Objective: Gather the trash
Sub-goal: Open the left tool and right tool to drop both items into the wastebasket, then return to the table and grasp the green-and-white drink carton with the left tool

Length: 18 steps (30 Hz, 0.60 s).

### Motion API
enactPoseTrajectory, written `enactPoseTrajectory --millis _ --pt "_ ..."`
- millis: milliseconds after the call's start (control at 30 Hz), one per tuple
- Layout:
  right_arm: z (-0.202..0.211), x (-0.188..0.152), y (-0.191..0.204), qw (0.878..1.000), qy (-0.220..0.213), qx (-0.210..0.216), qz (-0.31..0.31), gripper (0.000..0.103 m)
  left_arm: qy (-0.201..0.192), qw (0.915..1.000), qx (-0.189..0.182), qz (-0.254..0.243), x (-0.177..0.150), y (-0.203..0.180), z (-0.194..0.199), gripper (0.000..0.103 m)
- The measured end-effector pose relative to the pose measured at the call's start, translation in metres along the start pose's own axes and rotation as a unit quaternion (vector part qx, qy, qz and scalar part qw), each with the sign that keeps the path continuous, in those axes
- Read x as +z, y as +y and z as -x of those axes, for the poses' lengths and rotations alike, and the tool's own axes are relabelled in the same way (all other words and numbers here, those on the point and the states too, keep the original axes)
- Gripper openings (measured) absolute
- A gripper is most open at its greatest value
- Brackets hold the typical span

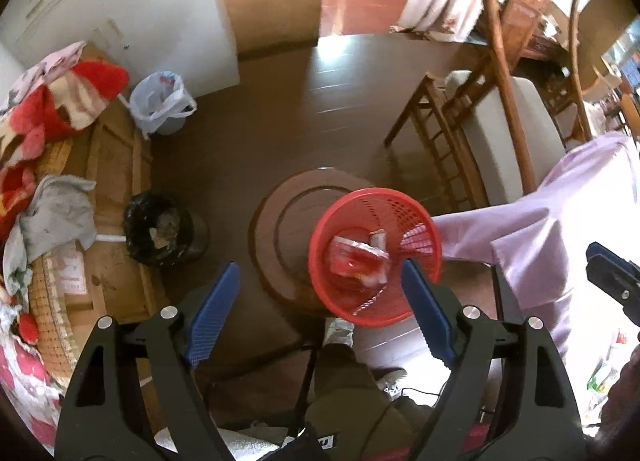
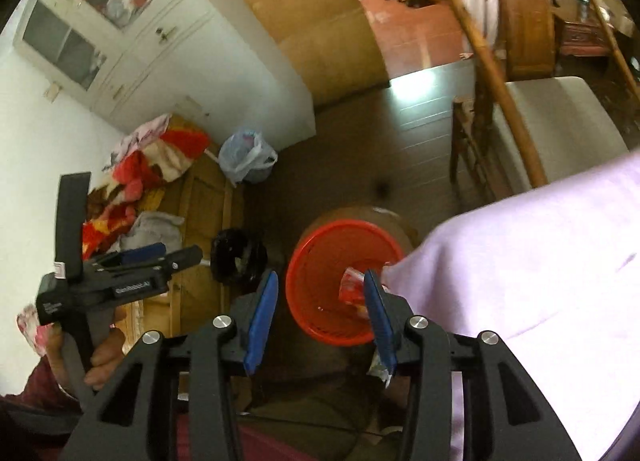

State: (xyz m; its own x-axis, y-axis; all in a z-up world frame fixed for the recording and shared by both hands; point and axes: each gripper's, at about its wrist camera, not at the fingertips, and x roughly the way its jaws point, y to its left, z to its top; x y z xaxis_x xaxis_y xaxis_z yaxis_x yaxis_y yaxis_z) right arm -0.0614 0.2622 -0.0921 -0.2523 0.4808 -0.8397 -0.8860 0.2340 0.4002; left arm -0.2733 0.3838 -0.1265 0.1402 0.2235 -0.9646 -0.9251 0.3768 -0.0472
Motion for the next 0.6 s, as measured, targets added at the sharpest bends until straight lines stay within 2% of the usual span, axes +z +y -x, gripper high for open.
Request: enactPoseTrajectory --millis 167,333,400,467,533,600 --pt "0.036 -0.021 -0.033 0.998 -0.041 -0.028 -0.042 0.046 -0.002 0.9982 -0.020 -0.057 0.009 -0.045 -0.001 0.081" --pt "0.084 -0.057 -0.069 0.987 -0.093 -0.075 -0.105 0.049 -0.008 0.9881 -0.052 -0.144 0.014 -0.115 0.003 0.081" --pt "0.103 -0.074 -0.084 0.980 -0.112 -0.092 -0.135 0.051 -0.010 0.9803 -0.067 -0.185 0.012 -0.150 0.006 0.081" --pt "0.127 -0.100 -0.102 0.968 -0.136 -0.117 -0.175 0.053 -0.013 0.9712 -0.081 -0.224 0.008 -0.183 0.009 0.082" --pt "0.149 -0.128 -0.115 0.954 -0.159 -0.135 -0.214 0.053 -0.014 0.9581 -0.097 -0.269 -0.001 -0.222 0.014 0.082" --pt "0.174 -0.161 -0.128 0.935 -0.185 -0.158 -0.258 0.054 -0.014 0.9416 -0.114 -0.317 -0.015 -0.261 0.019 0.082"
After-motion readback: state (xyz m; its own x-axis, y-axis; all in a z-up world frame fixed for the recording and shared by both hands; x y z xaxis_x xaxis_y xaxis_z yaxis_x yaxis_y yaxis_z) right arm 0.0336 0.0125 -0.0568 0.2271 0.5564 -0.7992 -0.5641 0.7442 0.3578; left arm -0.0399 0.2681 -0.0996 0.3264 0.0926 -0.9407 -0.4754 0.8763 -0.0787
